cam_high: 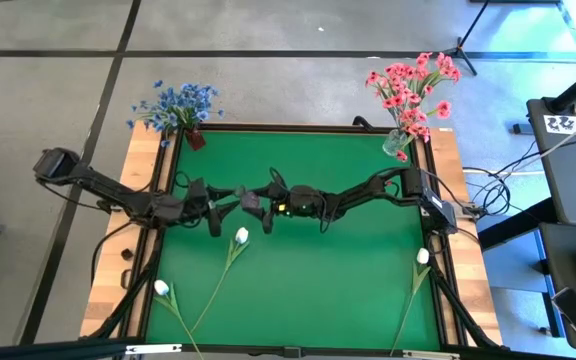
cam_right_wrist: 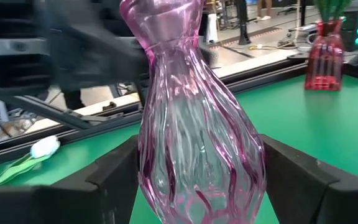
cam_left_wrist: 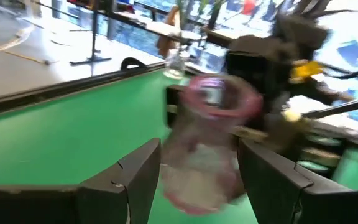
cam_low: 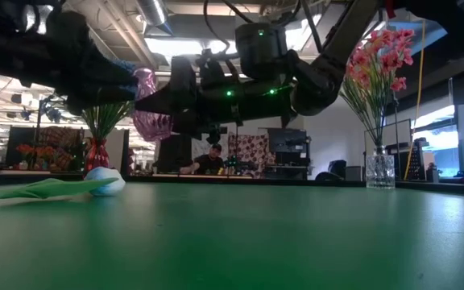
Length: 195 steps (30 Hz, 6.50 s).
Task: Sort flowers into vase by color
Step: Adjust the purple vase, then put the top white tulip into the purple vase
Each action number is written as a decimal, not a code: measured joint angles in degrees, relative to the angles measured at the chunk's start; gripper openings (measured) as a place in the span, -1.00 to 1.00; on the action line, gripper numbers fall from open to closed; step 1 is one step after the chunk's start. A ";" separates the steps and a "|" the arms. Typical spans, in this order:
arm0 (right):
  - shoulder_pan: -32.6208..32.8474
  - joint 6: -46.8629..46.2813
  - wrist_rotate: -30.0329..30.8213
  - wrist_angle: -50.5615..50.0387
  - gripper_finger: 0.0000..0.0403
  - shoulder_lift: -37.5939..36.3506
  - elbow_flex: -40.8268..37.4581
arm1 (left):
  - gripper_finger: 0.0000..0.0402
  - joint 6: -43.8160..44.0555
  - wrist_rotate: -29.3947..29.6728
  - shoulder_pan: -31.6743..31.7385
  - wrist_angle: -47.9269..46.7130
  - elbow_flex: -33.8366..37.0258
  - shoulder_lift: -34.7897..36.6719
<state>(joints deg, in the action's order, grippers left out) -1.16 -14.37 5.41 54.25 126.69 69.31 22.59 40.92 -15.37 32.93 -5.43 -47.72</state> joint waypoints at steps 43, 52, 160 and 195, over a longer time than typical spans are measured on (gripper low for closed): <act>1.46 4.44 -6.18 -35.73 0.67 -13.75 0.06 | -0.48 -10.22 11.93 0.71 -27.68 -4.78 5.63; 4.43 5.57 -0.01 -37.69 0.67 -14.69 0.08 | -0.47 7.43 19.03 -4.17 -46.35 -5.07 12.24; 3.12 -23.32 -1.24 -55.72 0.67 -41.05 0.08 | -0.04 68.57 -14.25 -11.77 -59.35 -36.30 -45.33; 8.07 -20.14 -3.61 -54.75 0.67 -47.04 0.04 | -0.92 23.32 49.12 0.65 -75.50 -58.69 -13.79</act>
<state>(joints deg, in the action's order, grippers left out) 6.91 -34.50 1.80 -0.50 79.66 69.35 45.91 90.04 -14.72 -42.58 -64.12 -61.51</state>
